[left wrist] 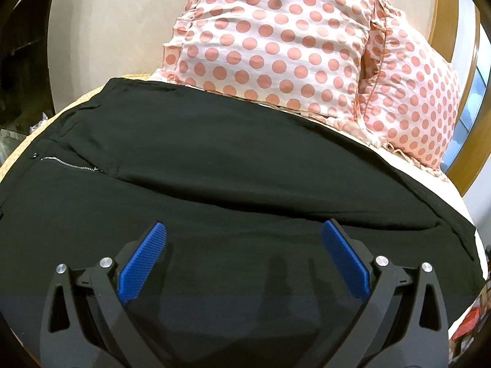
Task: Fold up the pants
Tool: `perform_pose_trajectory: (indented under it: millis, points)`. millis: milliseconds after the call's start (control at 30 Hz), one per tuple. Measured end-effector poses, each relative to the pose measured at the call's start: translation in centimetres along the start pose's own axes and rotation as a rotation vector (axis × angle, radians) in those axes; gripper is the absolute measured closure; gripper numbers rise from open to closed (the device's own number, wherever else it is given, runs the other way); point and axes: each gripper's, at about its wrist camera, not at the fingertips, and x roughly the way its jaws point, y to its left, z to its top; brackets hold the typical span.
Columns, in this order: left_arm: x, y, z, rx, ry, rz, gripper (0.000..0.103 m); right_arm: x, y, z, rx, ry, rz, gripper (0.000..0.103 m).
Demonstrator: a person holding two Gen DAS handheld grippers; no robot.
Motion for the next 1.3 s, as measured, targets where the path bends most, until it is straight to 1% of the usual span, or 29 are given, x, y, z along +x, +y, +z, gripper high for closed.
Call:
perform_pose_trajectory:
  millis: [67,133,167,200,267,333,400,467,533,633,667,767,833,867,933,967,1000,1067,1100,1133,1167,1200,1233,1300]
  points:
    - [0.1,-0.1,0.1,0.007,0.009,0.004,0.002,0.6,-1.2,0.1,0.064,0.038,0.018,0.095]
    - [0.1,-0.1,0.0,0.006,0.011,0.009,0.002,1.2,-2.1,0.2,0.142,0.075,0.08,0.081]
    - [0.1,0.0,0.0,0.004,0.011,0.011,0.002,1.3,-2.2,0.2,0.154,0.072,0.092,0.06]
    - [0.1,0.0,0.0,0.002,0.01,0.012,0.002,1.3,-2.0,0.1,0.15,0.065,0.096,0.053]
    - [0.1,0.1,0.0,-0.006,0.011,0.015,0.002,1.6,-1.1,-0.1,0.123,0.079,0.128,0.053]
    - [0.2,0.1,0.0,-0.011,0.018,0.014,0.002,2.1,-0.3,-0.5,0.12,0.118,0.184,0.053]
    - [0.4,0.1,0.0,-0.011,0.029,0.013,0.002,3.8,0.3,-1.1,0.172,0.205,0.256,0.053]
    - [0.4,0.0,0.0,-0.011,0.035,0.01,0.002,5.5,0.7,-1.9,0.232,0.285,0.293,0.053]
    - [0.4,0.1,0.0,-0.014,0.033,0.008,0.002,6.8,1.6,-2.4,0.24,0.322,0.291,0.056]
    - [0.5,0.2,0.0,-0.024,0.035,0.005,0.002,7.7,2.8,-2.5,0.253,0.351,0.259,0.054]
    - [0.5,0.2,0.0,-0.027,0.037,0.003,0.002,8.0,3.1,-2.4,0.265,0.359,0.236,0.054]
    - [0.6,0.3,0.1,-0.034,0.048,-0.003,0.002,8.6,3.3,-2.0,0.337,0.394,0.126,0.054]
    - [0.6,0.3,0.1,-0.036,0.047,-0.003,0.002,8.5,3.2,-1.9,0.417,0.403,0.102,0.052]
    - [0.6,0.2,0.1,-0.036,0.044,-0.001,0.002,8.4,3.2,-2.0,0.442,0.403,0.084,0.049]
    - [0.6,0.2,0.1,-0.033,0.043,0.006,0.002,8.4,4.0,-1.8,0.439,0.391,0.054,0.041]
    - [0.7,0.1,0.1,-0.027,0.045,0.011,0.002,8.6,4.5,-1.7,0.425,0.386,0.056,0.029]
    - [0.7,0.0,0.1,-0.022,0.047,0.014,0.002,8.7,5.0,-1.6,0.411,0.38,0.053,0.02]
    - [0.6,-0.4,0.1,0.002,0.046,0.018,0.002,8.8,5.5,-1.4,0.389,0.35,0.027,0.02]
    - [0.5,-0.5,0.0,0.015,0.042,0.016,0.002,8.7,5.2,-1.3,0.403,0.318,0.027,0.02]
    - [0.3,-0.7,-0.2,0.03,0.032,0.011,0.002,8.5,4.7,-1.0,0.415,0.285,0.03,0.021]
    - [0.1,-1.0,-0.3,0.045,0.024,0.008,0.002,8.3,4.1,-0.8,0.424,0.256,0.036,0.025]
    - [-0.1,-1.3,-0.4,0.066,0.012,0.012,0.002,8.0,3.3,-0.5,0.424,0.222,0.036,0.033]
    - [-0.2,-1.5,-0.5,0.08,0.002,0.015,0.002,7.7,2.9,-0.3,0.419,0.199,0.019,0.039]
    - [-0.3,-1.7,-0.5,0.095,-0.002,0.009,0.002,7.1,1.7,0.1,0.418,0.145,0.001,0.058]
